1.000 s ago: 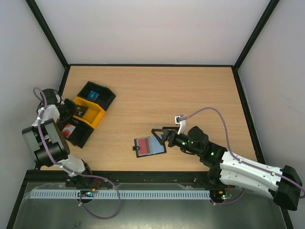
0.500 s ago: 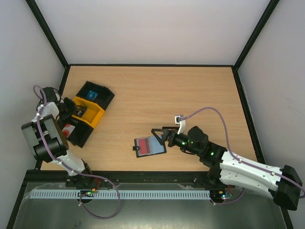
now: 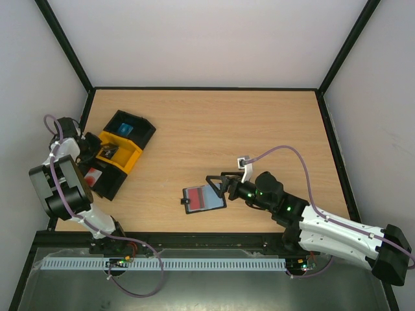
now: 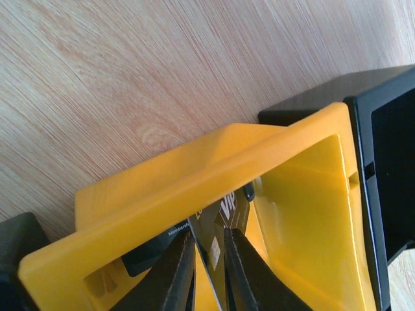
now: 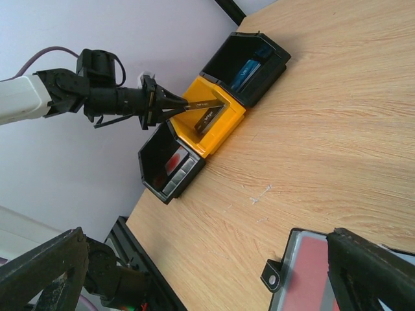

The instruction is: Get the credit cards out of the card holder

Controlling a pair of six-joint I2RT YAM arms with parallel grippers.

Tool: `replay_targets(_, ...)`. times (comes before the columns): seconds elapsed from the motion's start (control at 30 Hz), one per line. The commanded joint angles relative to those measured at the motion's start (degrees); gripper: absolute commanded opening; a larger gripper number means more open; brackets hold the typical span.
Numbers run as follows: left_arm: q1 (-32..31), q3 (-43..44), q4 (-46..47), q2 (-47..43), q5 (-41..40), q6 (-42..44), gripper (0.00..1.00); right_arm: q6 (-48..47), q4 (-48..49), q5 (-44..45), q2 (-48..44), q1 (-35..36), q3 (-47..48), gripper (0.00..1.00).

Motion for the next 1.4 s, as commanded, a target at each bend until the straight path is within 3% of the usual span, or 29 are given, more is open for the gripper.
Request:
replay_targets(0.0,0.0,1.5,-1.3,-0.8,-2.7,-0.2,0.16,-0.4,-0.6,0.7,-0.2,-0.2,1.3,0.98)
replay_targets(0.13,-0.1,1.5,-1.5,-1.1,-2.7,-0.3,0.20,0.2,-3.1,0.7,-0.2,-0.1,2.4,0.98)
replay_targets(0.27,-0.1,1.6,-1.9,-2.7,-2.9,-0.5,0.33,1.4,-3.5,1.3,-0.5,-0.2,2.1,0.98)
replay_targets(0.53,-0.8,0.5,-2.8,-9.9,-0.9,-0.8,0.66,1.3,-8.2,2.3,-0.1,-0.2,2.0,0.98)
replay_targets(0.67,-1.9,-1.4,-4.5,-14.9,0.4,1.4,0.98,1.3,-10.1,3.7,0.4,-0.2,2.5,0.98)
replay_targets(0.87,-2.6,-4.3,-7.4,-22.9,2.6,4.1,1.00,0.6,-13.2,4.3,2.0,-0.2,2.9,0.98)
replay_targets(1.03,-3.0,-8.0,-7.3,-29.2,11.5,3.7,1.00,2.3,-12.4,2.3,2.6,-0.2,2.3,0.97)
replay_targets(1.2,-6.6,-10.0,-8.1,-32.7,16.2,4.4,1.00,4.7,-10.4,1.5,4.4,-0.2,0.5,0.88)
replay_targets(1.37,-14.5,-12.8,-8.0,-38.6,13.3,2.5,1.00,5.6,-10.4,2.2,7.9,-0.2,-0.6,0.73)
